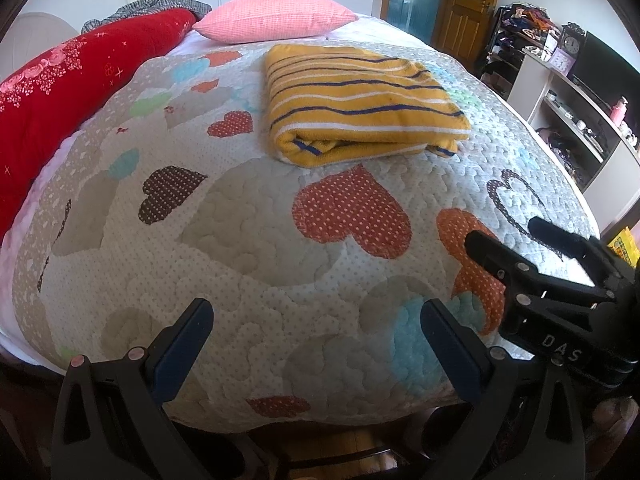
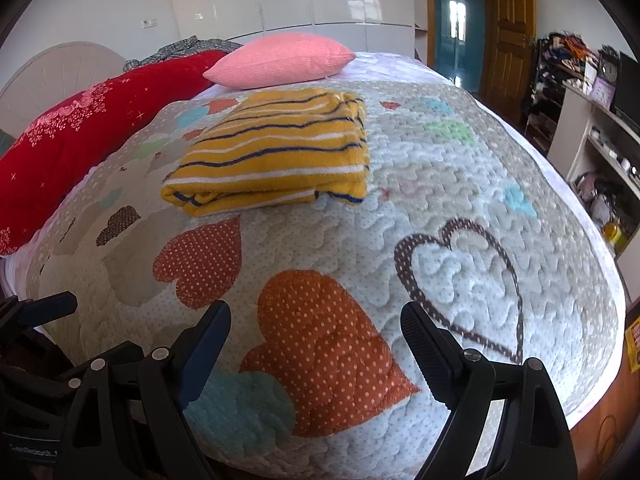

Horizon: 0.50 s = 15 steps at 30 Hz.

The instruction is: Fold small clothes

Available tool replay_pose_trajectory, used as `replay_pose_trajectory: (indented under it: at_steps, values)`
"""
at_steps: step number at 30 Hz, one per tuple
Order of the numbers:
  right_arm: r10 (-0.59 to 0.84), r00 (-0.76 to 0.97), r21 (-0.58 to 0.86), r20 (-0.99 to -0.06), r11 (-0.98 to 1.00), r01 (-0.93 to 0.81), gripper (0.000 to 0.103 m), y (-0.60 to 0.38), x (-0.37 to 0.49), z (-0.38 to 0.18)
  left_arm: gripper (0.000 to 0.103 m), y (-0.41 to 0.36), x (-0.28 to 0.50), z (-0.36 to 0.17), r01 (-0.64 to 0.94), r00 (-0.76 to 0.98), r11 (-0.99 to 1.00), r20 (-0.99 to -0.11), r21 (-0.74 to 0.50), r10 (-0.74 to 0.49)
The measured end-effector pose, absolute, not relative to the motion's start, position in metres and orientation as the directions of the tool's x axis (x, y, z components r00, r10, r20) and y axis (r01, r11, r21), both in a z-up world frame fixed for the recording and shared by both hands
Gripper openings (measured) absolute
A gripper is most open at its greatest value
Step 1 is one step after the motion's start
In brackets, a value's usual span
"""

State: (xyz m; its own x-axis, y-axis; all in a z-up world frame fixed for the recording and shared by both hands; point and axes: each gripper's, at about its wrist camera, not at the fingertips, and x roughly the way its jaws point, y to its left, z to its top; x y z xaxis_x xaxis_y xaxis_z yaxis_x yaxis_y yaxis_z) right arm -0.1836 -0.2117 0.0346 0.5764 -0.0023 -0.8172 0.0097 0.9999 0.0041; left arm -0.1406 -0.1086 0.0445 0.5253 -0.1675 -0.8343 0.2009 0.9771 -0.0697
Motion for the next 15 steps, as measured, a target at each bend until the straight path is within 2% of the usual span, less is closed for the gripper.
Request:
replay_pose_trajectory:
  at_steps: [9,15]
  values:
    - [-0.013,0.625,-0.038,-0.781,0.999,-0.027,0.091,-0.205,-0.158,0.054,0.103,-0.090,-0.116,0.053,0.192,0.560,0.975,-0.804,-0.110,-0.200]
    - [-0.014,0.604,-0.044,-0.797,0.998,-0.035,0.092,-0.202,-0.147,0.044,0.103,-0.083,-0.105,0.043,0.180,0.547,0.977,-0.814,-0.117,-0.198]
